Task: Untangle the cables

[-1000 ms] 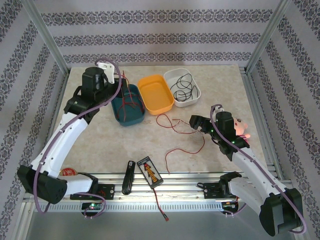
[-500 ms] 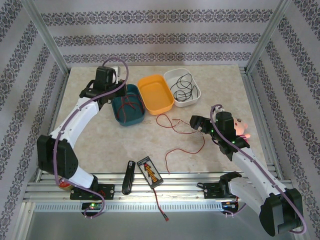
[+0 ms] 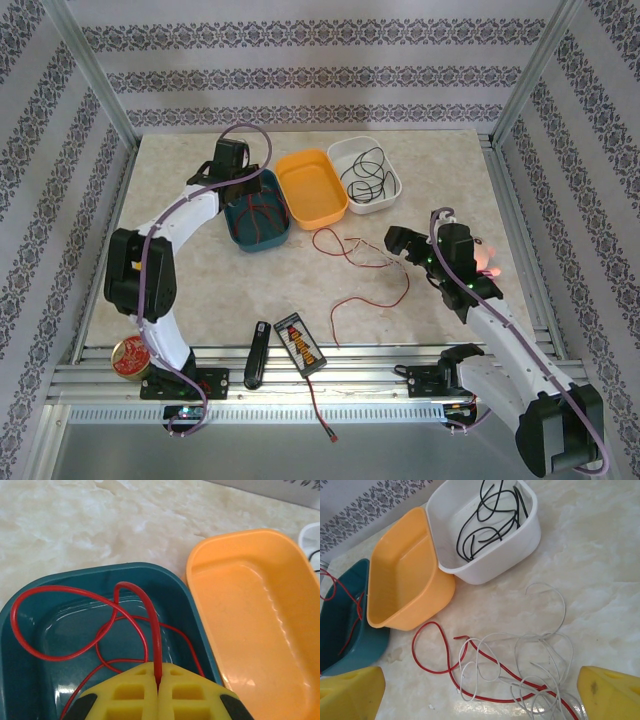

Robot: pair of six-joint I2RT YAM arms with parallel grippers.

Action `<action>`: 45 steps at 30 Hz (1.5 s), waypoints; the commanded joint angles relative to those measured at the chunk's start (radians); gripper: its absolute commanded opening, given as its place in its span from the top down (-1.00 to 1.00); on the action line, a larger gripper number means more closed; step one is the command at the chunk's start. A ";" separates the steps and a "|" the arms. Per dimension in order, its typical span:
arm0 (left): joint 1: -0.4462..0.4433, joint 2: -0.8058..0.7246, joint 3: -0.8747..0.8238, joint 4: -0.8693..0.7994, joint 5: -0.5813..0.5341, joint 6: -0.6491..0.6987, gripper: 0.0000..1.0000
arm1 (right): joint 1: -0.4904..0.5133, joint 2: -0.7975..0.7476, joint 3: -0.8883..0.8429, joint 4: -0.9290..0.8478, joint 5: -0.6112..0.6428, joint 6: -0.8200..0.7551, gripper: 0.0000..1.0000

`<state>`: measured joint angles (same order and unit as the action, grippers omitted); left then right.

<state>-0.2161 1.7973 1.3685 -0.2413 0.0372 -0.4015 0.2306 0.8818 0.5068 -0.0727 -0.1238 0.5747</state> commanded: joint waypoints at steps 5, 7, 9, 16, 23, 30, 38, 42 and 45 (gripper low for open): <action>-0.009 0.050 0.024 0.058 -0.033 -0.025 1.00 | -0.009 0.011 -0.016 0.048 0.013 0.035 -0.96; -0.009 0.052 0.002 0.067 -0.031 -0.046 1.00 | -0.009 0.003 -0.014 0.029 0.043 0.041 -0.96; -0.011 0.055 -0.014 0.072 -0.025 -0.062 1.00 | -0.009 0.003 -0.006 0.003 0.049 0.038 -0.96; -0.021 0.067 -0.062 0.075 0.002 -0.094 0.73 | -0.008 0.019 0.039 -0.168 0.087 0.052 -0.96; -0.027 0.035 -0.093 0.086 -0.005 -0.094 0.26 | -0.008 -0.005 0.092 -0.372 0.130 0.051 -0.85; -0.027 0.049 -0.074 0.064 -0.016 -0.072 0.24 | -0.005 -0.060 0.095 -0.453 0.150 0.058 -0.78; -0.028 0.082 -0.067 0.046 0.024 -0.049 0.49 | -0.004 -0.080 0.108 -0.490 0.158 0.063 -0.70; -0.034 0.082 -0.083 0.002 0.091 -0.039 0.57 | -0.001 -0.082 0.125 -0.539 0.165 0.069 -0.69; -0.043 0.084 -0.101 -0.027 0.128 -0.032 0.63 | 0.000 -0.095 0.127 -0.549 0.171 0.069 -0.70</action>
<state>-0.2420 1.8561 1.2846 -0.2092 0.1093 -0.4603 0.2314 0.8047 0.6052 -0.5770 0.0154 0.6304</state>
